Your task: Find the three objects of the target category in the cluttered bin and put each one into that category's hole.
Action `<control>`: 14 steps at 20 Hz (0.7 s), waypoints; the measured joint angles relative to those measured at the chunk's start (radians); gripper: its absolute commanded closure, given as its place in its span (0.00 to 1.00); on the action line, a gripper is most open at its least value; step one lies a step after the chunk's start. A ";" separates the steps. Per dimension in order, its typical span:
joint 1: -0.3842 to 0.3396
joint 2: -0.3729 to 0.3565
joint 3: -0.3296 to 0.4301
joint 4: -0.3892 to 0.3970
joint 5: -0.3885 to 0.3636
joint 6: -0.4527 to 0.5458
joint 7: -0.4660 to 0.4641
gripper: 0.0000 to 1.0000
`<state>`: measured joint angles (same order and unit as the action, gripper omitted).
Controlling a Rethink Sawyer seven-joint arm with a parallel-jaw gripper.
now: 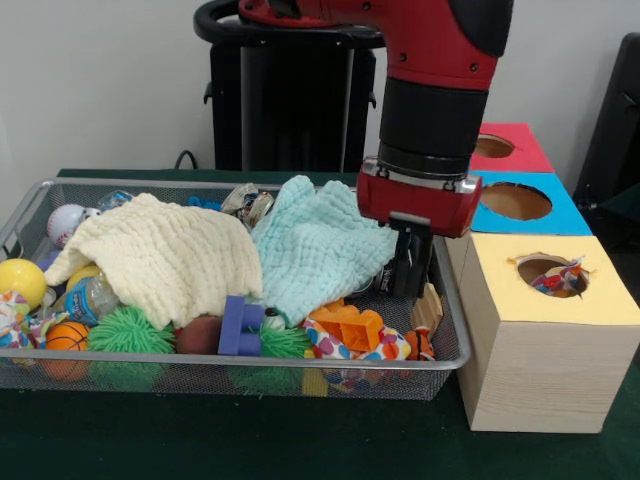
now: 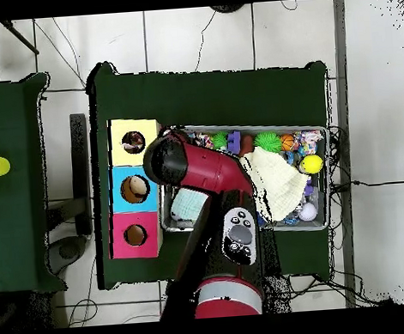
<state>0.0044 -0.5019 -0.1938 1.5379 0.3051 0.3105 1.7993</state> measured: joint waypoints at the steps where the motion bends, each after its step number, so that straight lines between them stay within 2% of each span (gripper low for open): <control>1: -0.001 0.002 0.000 0.000 -0.004 0.000 0.000 1.00; 6: -0.017 0.010 0.011 0.000 -0.033 -0.009 0.000 1.00; 7: -0.022 0.010 0.015 0.000 -0.038 -0.012 0.000 0.00; 14: -0.062 0.021 0.058 -0.002 -0.081 -0.066 0.000 0.00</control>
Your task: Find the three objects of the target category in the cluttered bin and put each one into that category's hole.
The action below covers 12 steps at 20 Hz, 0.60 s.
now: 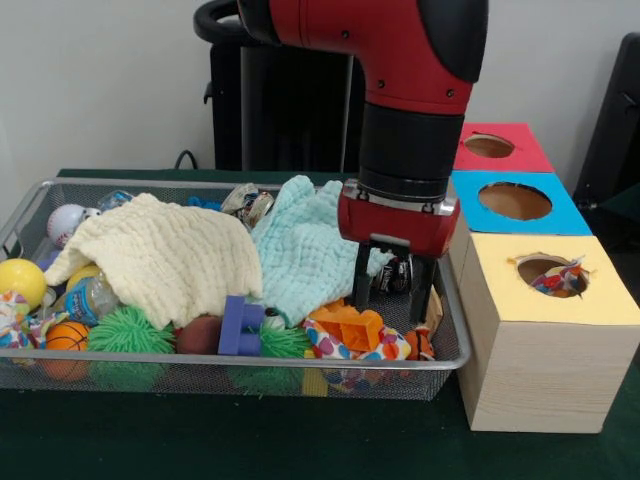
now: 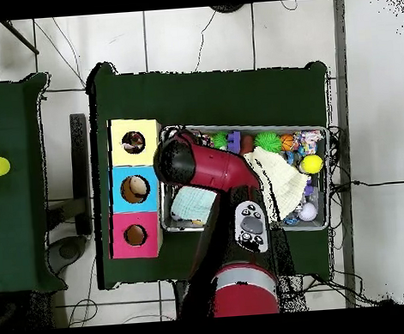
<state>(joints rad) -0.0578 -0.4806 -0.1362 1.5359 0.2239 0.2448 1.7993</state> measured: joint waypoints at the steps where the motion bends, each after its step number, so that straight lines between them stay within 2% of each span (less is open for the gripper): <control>1: -0.002 0.003 0.001 -0.001 -0.002 -0.004 0.000 0.00; 12: -0.022 0.073 0.002 -0.008 -0.027 -0.051 0.000 0.00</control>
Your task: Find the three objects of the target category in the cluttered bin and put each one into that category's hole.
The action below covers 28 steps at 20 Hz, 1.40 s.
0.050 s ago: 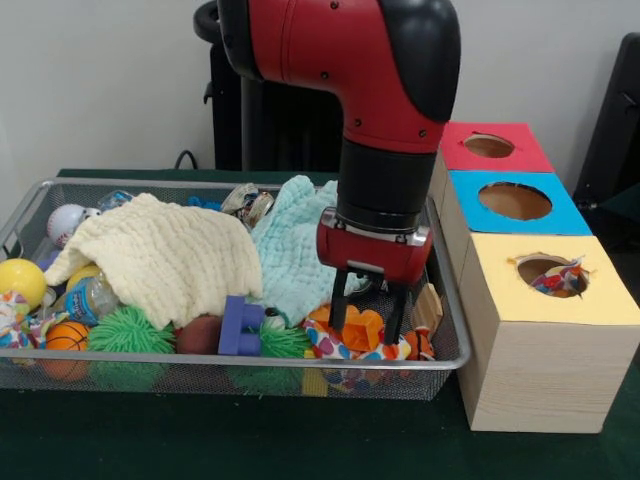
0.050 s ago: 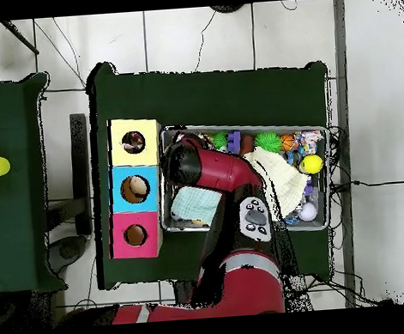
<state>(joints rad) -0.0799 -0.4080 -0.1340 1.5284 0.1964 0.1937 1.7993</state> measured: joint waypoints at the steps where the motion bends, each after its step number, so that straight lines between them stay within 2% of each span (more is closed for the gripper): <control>1: 0.000 0.005 0.000 0.000 0.000 -0.004 0.000 0.00; 22: 0.001 0.065 0.006 -0.019 0.000 -0.043 0.000 0.00; 28: -0.019 0.067 0.054 -0.018 -0.007 -0.093 0.000 0.00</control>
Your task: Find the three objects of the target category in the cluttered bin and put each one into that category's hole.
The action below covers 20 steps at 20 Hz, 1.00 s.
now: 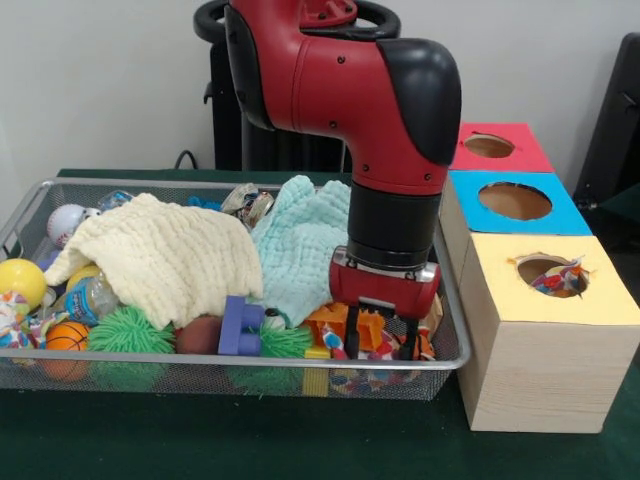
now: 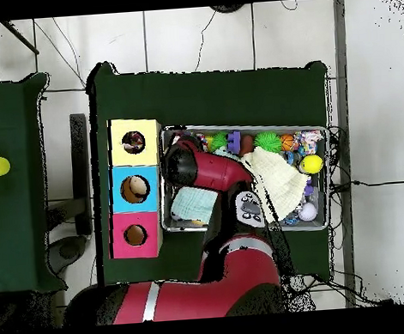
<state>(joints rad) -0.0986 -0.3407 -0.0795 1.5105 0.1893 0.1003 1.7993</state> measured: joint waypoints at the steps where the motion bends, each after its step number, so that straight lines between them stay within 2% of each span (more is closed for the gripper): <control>1: -0.002 0.001 0.003 0.002 -0.002 -0.009 0.000 0.00; 7: -0.001 0.005 0.007 0.012 -0.011 -0.048 0.000 0.00; 8: 0.000 0.006 0.007 0.012 -0.010 -0.048 0.000 1.00; 20: 0.051 0.011 -0.009 0.012 -0.010 -0.059 0.000 1.00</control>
<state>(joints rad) -0.0472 -0.3293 -0.0889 1.5226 0.1788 0.0414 1.7993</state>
